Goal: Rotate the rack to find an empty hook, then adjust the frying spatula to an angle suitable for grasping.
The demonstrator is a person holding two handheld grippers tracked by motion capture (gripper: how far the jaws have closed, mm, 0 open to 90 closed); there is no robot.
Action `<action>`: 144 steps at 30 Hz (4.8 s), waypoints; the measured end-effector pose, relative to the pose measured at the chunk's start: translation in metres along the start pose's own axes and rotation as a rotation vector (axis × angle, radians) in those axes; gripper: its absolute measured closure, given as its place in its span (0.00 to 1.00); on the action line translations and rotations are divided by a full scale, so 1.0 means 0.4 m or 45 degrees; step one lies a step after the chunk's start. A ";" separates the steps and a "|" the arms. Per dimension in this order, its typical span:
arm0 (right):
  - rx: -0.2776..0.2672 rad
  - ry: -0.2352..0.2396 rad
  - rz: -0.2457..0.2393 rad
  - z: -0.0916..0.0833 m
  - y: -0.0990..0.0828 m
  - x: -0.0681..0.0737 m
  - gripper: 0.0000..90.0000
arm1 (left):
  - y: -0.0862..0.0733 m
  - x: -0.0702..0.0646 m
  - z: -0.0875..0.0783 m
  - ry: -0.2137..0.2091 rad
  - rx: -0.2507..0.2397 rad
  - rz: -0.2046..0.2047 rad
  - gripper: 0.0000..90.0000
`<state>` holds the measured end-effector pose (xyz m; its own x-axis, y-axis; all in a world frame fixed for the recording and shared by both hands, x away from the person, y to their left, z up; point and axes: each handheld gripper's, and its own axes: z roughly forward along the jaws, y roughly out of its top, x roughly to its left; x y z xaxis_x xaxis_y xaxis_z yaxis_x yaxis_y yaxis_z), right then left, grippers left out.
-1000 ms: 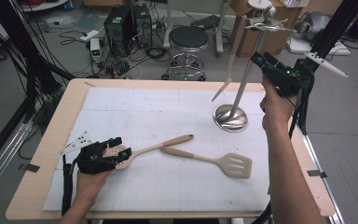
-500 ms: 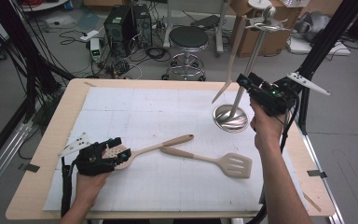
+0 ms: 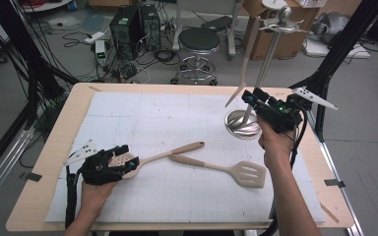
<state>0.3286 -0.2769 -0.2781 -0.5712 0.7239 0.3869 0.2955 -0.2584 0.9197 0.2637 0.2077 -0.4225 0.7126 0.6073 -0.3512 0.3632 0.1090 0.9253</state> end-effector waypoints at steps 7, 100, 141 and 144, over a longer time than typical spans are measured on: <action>0.049 -0.002 -0.038 -0.002 -0.031 0.010 0.43 | 0.002 0.004 -0.002 0.007 -0.014 -0.004 0.28; 0.999 0.149 0.092 0.226 -0.519 0.060 1.00 | 0.000 0.002 0.014 0.001 0.016 -0.007 0.28; 0.851 -0.218 0.180 0.136 -0.429 -0.063 1.00 | -0.001 -0.005 0.021 -0.011 0.025 0.004 0.28; 0.858 -0.220 0.186 0.133 -0.433 -0.068 1.00 | -0.002 -0.006 0.022 -0.015 0.023 0.001 0.28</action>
<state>0.3337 -0.2178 -0.4513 -0.3765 0.8175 0.4359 0.8012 0.0510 0.5963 0.2672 0.1992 -0.4235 0.7199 0.5982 -0.3520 0.3733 0.0938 0.9230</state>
